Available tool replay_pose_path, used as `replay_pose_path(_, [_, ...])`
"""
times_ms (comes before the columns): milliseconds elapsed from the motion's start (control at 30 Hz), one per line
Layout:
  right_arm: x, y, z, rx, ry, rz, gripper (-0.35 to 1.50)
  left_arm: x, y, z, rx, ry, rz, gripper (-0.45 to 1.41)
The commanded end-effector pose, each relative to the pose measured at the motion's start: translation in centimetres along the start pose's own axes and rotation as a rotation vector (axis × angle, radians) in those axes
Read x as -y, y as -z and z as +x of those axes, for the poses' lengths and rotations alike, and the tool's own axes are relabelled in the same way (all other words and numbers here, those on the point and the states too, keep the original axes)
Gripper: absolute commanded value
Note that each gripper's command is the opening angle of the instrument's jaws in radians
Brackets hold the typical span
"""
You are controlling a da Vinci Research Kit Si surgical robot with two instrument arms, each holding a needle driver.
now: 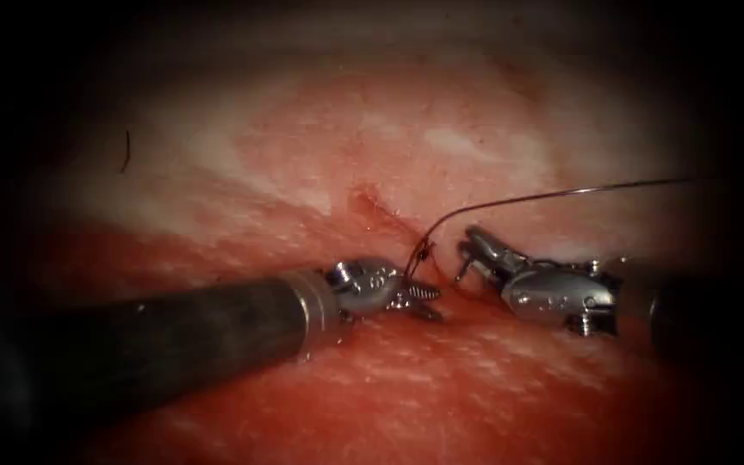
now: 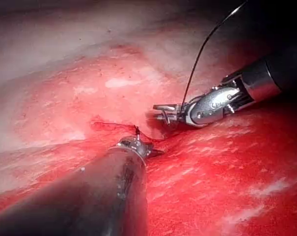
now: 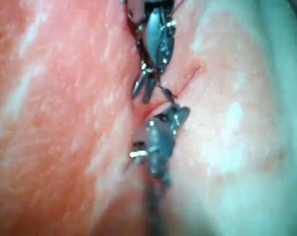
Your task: Wound Closure
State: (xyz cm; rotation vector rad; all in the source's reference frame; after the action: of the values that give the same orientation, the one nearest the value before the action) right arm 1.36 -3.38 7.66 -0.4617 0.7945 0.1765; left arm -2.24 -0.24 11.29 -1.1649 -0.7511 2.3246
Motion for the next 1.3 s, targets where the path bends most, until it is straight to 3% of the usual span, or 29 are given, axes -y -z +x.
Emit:
replay_pose_path(33, [0.05,-0.08,-0.01,0.002,0.002,0.009,-0.35,0.00,-0.10,-0.02,-0.001,0.001,-0.003,0.07])
replay_pose_path(200, [0.12,-0.08,-0.04,0.005,0.010,0.022,-0.35,0.01,-0.09,-0.03,0.000,0.000,-0.004,0.05])
replay_pose_path(600, [0.32,-0.01,-0.02,-0.107,0.129,0.026,-0.35,0.03,-0.09,-0.04,0.000,-0.001,-0.004,0.05])
replay_pose_path(967, [0.36,0.00,-0.02,-0.092,0.136,0.062,-0.35,0.04,-0.09,-0.04,0.000,-0.002,-0.005,0.05])
replay_pose_path(1133, [0.35,-0.02,-0.03,-0.023,-0.053,0.087,-0.35,0.04,-0.09,-0.05,0.000,-0.002,-0.005,0.05])
replay_pose_path(1300, [0.36,-0.04,-0.08,0.019,-0.145,0.110,-0.35,0.04,-0.08,-0.05,0.000,-0.002,-0.006,0.05])
